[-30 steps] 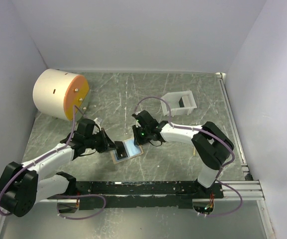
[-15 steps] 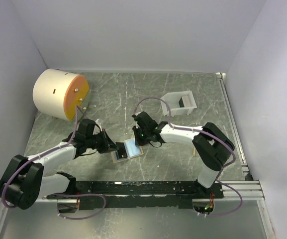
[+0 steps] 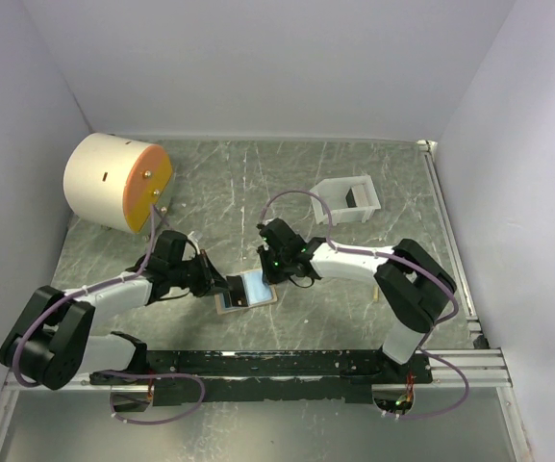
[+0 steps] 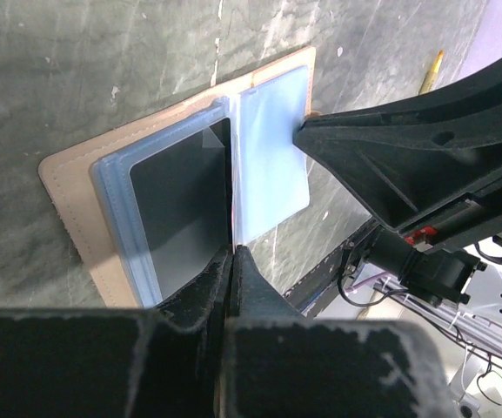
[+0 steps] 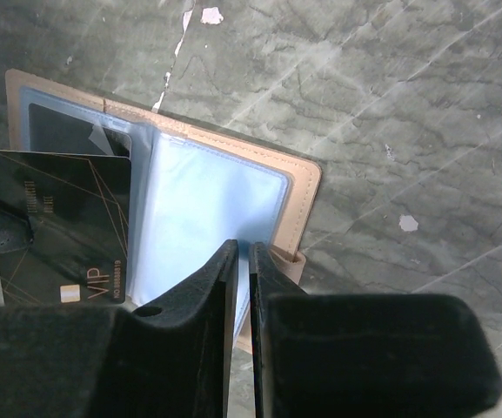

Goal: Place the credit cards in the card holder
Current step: Insert the credit card into the card holder.

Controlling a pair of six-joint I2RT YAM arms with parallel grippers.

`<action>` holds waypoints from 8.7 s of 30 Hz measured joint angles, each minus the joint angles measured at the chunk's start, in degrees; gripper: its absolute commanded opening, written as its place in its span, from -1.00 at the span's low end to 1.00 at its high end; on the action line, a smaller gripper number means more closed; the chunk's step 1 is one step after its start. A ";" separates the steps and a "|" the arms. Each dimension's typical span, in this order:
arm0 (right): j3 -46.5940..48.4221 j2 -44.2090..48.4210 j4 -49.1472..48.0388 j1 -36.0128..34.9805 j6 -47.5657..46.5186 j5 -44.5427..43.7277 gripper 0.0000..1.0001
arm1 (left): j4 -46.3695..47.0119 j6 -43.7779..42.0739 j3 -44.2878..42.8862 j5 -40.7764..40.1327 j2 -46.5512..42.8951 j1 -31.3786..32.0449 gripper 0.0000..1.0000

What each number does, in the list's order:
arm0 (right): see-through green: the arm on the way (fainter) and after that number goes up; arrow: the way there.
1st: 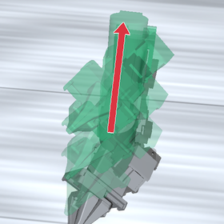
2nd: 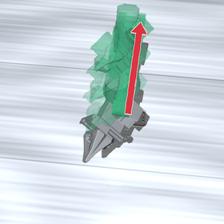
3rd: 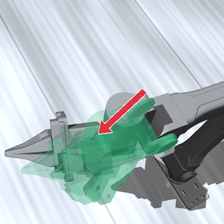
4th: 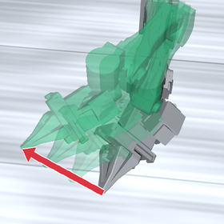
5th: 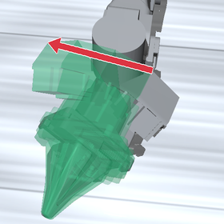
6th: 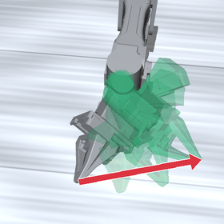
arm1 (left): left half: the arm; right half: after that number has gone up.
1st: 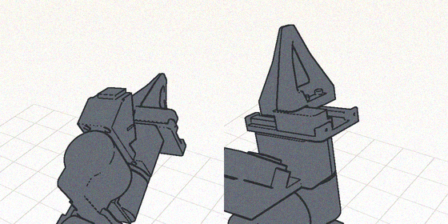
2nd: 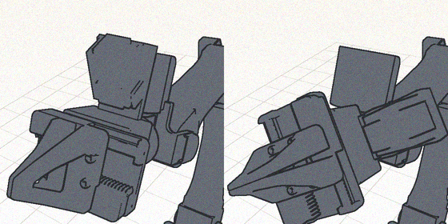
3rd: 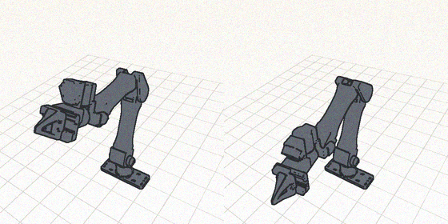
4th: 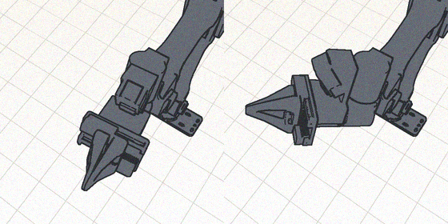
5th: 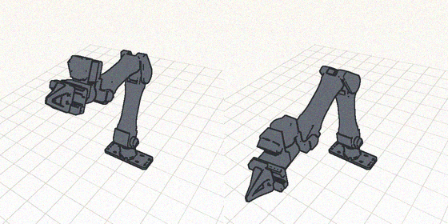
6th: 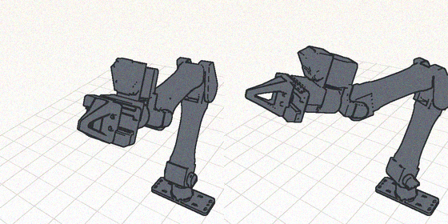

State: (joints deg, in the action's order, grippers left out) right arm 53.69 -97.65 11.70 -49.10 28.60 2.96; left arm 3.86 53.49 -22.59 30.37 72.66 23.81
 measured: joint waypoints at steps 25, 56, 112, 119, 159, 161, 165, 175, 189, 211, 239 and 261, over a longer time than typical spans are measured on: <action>3.17 2.67 5.92 -0.26 -0.52 -2.60 -0.18 | 4.55 0.94 1.51 2.34 3.28 0.00 -0.86; 4.72 -1.88 6.29 -0.26 -1.88 -5.38 -0.64 | 3.52 0.42 1.44 3.15 0.83 0.00 -0.86; 3.52 0.31 8.37 -0.26 -2.49 -7.34 -0.35 | 1.64 -4.42 -3.98 7.52 9.51 -0.11 -0.86; 3.41 1.70 9.11 -0.26 -1.84 -7.06 -0.26 | 2.69 -4.92 -3.98 8.46 11.28 -0.11 -0.86; -0.02 0.87 5.05 -0.26 -1.51 -2.23 -0.49 | -5.14 -7.41 -3.93 5.18 1.33 -3.23 -0.86; 0.09 0.74 4.87 -0.26 -2.03 -2.25 -0.49 | -5.16 -8.09 -3.93 6.34 3.43 -3.67 -0.86; 0.11 0.70 4.37 -0.26 -2.93 -2.27 -0.50 | -4.85 -8.79 -3.93 8.33 4.44 -3.85 -0.87; 0.20 0.42 3.96 -0.26 -3.45 -2.10 -0.51 | -1.09 -8.48 -3.93 11.21 7.21 -3.85 -0.86; 0.20 0.42 3.96 -0.26 -3.41 -2.10 -0.51 | 2.38 -6.32 -3.43 11.52 11.02 -3.85 -0.87; -0.11 0.59 3.56 -0.26 -3.34 -2.12 -0.52 | 9.03 -2.51 -0.79 12.35 13.05 -3.87 -0.86; -1.01 1.20 2.71 -0.26 -2.56 -2.25 -0.54 | 14.67 -2.03 0.39 12.13 15.85 -3.87 -0.86; -2.75 2.14 0.57 -0.20 -0.31 -1.92 -0.57 | 19.52 -0.98 2.60 10.67 15.85 -3.85 -0.86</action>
State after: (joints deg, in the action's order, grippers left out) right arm 50.94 -95.50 12.27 -49.30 28.29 1.04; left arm 23.38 52.51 -19.99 41.04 88.51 19.97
